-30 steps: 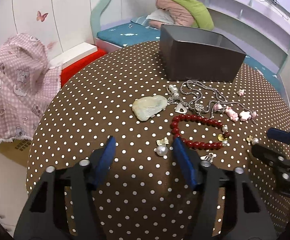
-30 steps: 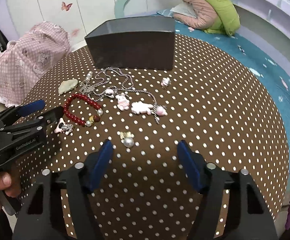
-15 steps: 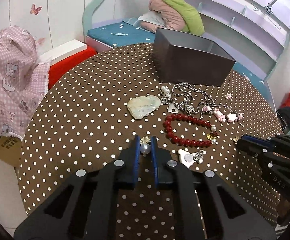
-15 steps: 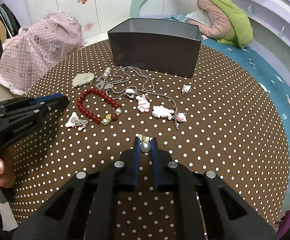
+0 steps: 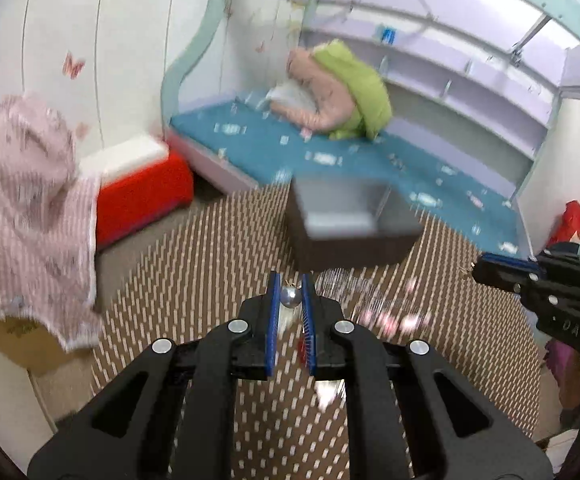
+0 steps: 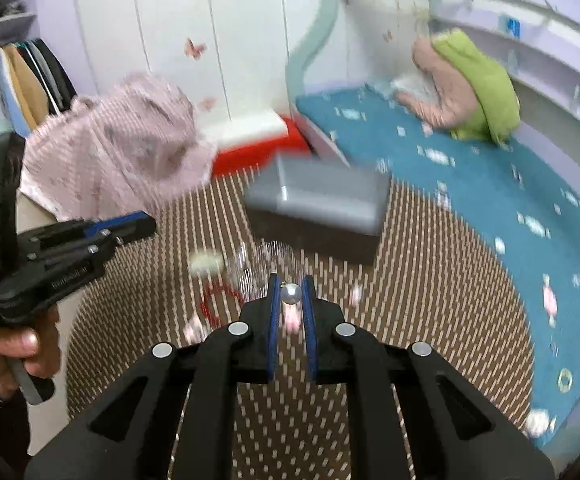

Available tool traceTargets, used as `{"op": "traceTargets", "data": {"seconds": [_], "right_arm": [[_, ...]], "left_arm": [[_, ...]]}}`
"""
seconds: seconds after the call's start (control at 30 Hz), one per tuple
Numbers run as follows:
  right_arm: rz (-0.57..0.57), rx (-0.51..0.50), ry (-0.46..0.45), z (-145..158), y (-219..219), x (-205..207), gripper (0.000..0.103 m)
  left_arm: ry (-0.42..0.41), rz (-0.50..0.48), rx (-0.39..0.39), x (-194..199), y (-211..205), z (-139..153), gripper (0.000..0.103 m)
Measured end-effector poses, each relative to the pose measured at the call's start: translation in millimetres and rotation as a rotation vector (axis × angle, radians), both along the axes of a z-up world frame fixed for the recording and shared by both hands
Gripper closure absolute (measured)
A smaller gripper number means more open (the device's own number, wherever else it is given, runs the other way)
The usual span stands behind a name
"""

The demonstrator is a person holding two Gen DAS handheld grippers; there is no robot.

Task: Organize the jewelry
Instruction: 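Carry the pearl earring into the grey box and open the right gripper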

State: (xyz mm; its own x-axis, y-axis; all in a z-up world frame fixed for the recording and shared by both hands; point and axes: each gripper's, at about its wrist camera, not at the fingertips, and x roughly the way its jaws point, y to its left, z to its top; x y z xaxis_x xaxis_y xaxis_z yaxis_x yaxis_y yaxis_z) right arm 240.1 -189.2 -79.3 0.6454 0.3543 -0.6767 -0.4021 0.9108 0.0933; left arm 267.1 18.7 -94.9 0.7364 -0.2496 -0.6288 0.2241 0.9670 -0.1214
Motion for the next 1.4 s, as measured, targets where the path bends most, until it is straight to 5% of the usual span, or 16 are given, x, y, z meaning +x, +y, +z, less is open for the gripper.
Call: {"op": "traceTargets", "data": {"seconds": [0.13,0.27,0.63,0.7,0.73,0.77,0.8,0.93,1.03,1.4], "right_arm": [[0.001,0.006,-0.066,35,-2,31,0.093],[-0.009,0.008,-0.052,36,-6,66,0.093],[-0.044,0.019,0.134,-13,-18,134,0.091],[-0.049,0.029,0.152,-16,-20,138,0.090],[-0.051,0.032,0.158,-18,-21,138,0.089],[-0.052,0.034,0.158,-18,-20,138,0.080],[-0.054,0.041,0.155,-17,-21,137,0.075],[-0.076,0.069,0.113,-7,-24,132,0.032],[-0.110,0.089,0.068,4,-29,126,0.007],[-0.167,0.102,-0.121,56,-34,77,0.007]], "left_arm": [[-0.085,-0.028,0.002,29,-15,39,0.092],[-0.073,-0.055,-0.005,69,-35,53,0.092],[0.127,-0.063,-0.010,156,-63,9,0.091],[0.145,-0.054,-0.005,162,-62,4,0.081],[0.145,-0.039,-0.001,163,-60,3,0.061],[0.139,-0.023,0.004,162,-57,3,0.037],[0.125,-0.004,0.008,162,-55,4,0.029],[0.100,0.043,0.004,155,-43,11,0.011],[0.068,0.073,0.013,143,-34,18,0.009],[-0.144,0.195,0.075,65,-7,69,0.005]]}}
